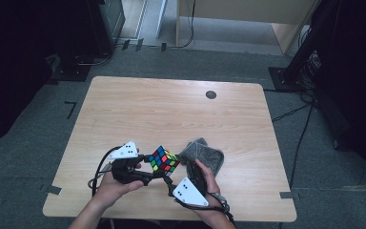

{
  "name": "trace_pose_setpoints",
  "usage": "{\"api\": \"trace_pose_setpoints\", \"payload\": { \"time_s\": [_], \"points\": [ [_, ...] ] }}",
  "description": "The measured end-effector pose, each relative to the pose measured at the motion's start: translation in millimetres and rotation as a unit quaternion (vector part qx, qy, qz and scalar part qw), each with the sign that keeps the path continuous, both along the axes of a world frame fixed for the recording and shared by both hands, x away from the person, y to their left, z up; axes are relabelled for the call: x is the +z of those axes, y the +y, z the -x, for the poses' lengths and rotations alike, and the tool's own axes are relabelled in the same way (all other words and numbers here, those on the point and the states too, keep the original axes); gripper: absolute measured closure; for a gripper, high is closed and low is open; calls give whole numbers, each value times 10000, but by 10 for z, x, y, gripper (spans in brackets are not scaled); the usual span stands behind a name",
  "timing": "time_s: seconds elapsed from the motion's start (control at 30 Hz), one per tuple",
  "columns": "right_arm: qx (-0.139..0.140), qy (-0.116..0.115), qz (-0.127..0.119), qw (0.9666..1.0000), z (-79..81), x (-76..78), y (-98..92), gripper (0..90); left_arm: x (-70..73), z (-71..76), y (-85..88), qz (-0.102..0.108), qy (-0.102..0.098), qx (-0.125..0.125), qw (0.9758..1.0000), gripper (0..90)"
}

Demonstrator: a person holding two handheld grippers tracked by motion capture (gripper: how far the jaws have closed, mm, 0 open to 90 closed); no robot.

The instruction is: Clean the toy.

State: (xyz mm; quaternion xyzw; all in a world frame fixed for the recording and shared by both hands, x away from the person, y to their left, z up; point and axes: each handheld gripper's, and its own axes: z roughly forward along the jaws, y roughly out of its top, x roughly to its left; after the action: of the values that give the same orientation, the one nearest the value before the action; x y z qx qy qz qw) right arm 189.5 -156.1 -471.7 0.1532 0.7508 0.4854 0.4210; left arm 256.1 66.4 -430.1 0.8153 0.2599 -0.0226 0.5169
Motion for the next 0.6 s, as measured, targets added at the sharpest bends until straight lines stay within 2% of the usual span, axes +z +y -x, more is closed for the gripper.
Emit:
{"api": "trace_pose_setpoints", "payload": {
  "time_s": [0.03, 0.17, 0.27, 0.37, 0.43, 0.53, 0.6],
  "points": [
    [4, -20, 27, 10000, 4, -2, -1, 338, -1, -5, 1, 18, 26, -8, 10000, 340],
    [22, 165, -88, 9998, 4, 7, -19, 345, -17, -20, 5, 152, 105, -30, 9998, 333],
    [-2, 299, -228, 9993, -2, 11, -33, 346, 3, -28, 28, 410, 129, -15, 9991, 272],
    [-61, 538, -320, 9980, -35, -2, -66, 346, 42, -23, 94, 556, -48, 108, 9984, 211],
    [-91, 719, -438, 9964, -66, -14, -109, 346, 55, -30, 149, 577, -203, 180, 9980, 181],
    [-177, 1093, -744, 9911, -138, -4, -229, 346, 44, -39, 214, 532, -462, 316, 9970, 173],
    [-184, 1303, -1026, 9860, -174, 32, -313, 346, 6, -35, 227, 349, -777, 449, 9954, 173]
  ]
}}
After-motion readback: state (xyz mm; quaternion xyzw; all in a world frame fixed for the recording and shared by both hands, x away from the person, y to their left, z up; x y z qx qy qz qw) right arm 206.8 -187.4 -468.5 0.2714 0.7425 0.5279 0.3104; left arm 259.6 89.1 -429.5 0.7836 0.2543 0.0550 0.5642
